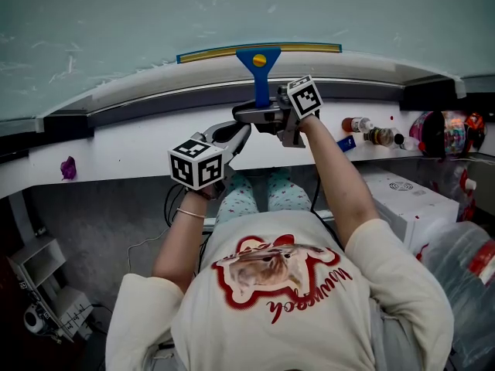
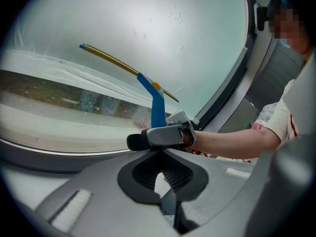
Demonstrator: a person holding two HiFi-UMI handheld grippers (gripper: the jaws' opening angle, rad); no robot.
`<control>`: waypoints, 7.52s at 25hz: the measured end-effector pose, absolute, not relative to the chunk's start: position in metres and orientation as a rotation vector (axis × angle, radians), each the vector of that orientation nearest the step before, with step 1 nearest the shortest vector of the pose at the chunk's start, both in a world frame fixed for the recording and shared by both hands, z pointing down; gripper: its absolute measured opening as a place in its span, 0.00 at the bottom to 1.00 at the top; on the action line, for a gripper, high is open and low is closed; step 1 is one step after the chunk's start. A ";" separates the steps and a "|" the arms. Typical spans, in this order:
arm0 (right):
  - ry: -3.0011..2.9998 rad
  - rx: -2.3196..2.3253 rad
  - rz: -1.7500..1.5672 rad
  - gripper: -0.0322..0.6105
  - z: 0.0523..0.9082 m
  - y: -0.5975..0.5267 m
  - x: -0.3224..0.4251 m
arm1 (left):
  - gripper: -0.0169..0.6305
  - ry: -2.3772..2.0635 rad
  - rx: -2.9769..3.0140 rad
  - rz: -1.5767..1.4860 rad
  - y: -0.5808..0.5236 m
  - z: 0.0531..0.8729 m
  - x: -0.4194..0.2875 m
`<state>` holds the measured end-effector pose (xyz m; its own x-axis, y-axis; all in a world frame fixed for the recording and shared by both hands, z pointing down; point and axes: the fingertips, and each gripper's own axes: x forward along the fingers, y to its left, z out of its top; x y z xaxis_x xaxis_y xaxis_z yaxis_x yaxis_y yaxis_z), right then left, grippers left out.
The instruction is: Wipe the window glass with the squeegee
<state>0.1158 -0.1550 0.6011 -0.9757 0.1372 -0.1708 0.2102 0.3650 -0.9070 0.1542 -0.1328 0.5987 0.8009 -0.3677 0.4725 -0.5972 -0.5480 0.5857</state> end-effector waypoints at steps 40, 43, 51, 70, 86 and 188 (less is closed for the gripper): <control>2.543 0.326 -1.681 0.14 0.610 -0.142 0.114 | 0.03 -0.702 2.184 0.375 -0.122 0.614 0.152; 2.589 0.351 -1.610 0.08 0.600 -0.136 0.112 | 0.03 -0.708 2.220 0.414 -0.118 0.607 0.150; 2.614 0.354 -1.453 0.07 0.570 -0.132 0.117 | 0.03 -0.680 2.279 0.360 -0.113 0.580 0.153; 2.993 0.369 -0.908 0.07 0.382 -0.075 0.020 | 0.03 -0.825 2.659 0.187 -0.064 0.400 0.062; 3.069 0.523 -0.738 0.07 0.322 -0.053 -0.060 | 0.03 -1.008 2.785 0.142 -0.049 0.339 -0.017; 3.033 0.362 -0.521 0.10 0.079 -0.215 -0.163 | 0.03 -1.062 3.141 -0.149 -0.211 0.099 -0.123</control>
